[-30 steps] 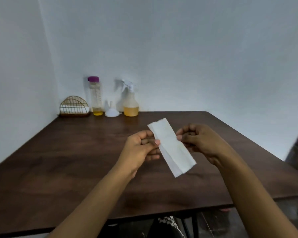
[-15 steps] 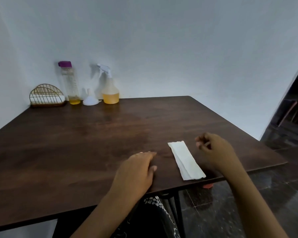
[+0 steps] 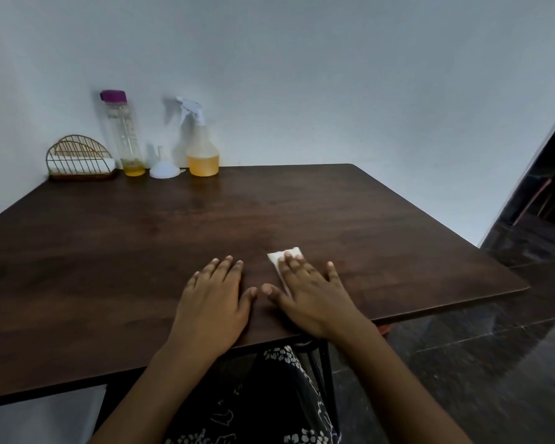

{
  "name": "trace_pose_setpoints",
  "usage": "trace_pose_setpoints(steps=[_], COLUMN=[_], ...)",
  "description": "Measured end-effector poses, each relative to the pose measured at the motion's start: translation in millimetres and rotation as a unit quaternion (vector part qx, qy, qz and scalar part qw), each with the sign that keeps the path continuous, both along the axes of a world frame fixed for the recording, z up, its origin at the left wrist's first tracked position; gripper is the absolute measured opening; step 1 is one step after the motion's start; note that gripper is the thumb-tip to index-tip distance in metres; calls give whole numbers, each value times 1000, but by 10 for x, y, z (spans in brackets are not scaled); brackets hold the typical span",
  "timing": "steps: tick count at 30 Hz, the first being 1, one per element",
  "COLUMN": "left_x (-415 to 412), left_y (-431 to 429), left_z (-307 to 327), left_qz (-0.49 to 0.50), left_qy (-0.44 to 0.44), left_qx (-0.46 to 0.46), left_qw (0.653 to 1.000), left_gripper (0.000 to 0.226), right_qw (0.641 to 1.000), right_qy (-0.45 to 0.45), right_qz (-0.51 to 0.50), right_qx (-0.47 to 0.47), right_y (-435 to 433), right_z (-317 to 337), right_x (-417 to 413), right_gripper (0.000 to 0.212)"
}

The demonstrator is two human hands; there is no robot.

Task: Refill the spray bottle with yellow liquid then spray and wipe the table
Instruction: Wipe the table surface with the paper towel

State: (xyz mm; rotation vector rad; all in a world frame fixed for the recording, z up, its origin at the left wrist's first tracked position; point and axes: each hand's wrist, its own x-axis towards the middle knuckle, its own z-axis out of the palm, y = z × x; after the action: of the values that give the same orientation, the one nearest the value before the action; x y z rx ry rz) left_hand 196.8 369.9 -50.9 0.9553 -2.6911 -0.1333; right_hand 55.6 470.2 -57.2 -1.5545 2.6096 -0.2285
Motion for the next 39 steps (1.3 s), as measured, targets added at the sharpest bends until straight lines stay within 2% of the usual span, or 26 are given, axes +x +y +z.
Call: trace_pose_setpoints(steps=[5,7,11,14,17,20,22,28,30,35,39], left_x=[-16,-15,-9,-16,-16,-12,-15,-13,-5,27,6], left_y=[16,21,0,-23,-43,-46,-59,-226,-275,-328,-447], left_z=[-22,-26,-37,-39,-38,-39,-40,19,41,64,123], left_qz=[2,-1,6,6,0,-3,-3,4,-1,-13,-19], left_qy=[10,13,16,15,18,21,16,-11,-24,-48,-84], left_qx=[6,8,4,13,20,23,20,11,5,-15,-27], left_qw=[1000,1000,1000,1000,1000,1000,1000,1000,1000,999,996], left_gripper=[58,58,58,59,58,59,60,66,69,74,77], right_qw=[985,980,996,999,998,986,979,999,998,977,992], right_qy=[20,25,19,15,8,14,17,-8,-14,-15,-18], right_qz=[-169,-197,-85,-16,-59,-166,-201,-36,-58,-207,-124], right_qx=[21,27,-24,-28,-18,5,11,0,15,40,23], right_y=[551,567,87,-98,56,262,209,-365,-294,-123,-625], right_z=[82,82,6,-41,-14,30,34,-9,33,112,67], right_x=[-605,-618,-111,158,-62,-332,-338,-27,-246,-670,-279], right_gripper=[85,87,90,93,85,89,91,85,81,84,85])
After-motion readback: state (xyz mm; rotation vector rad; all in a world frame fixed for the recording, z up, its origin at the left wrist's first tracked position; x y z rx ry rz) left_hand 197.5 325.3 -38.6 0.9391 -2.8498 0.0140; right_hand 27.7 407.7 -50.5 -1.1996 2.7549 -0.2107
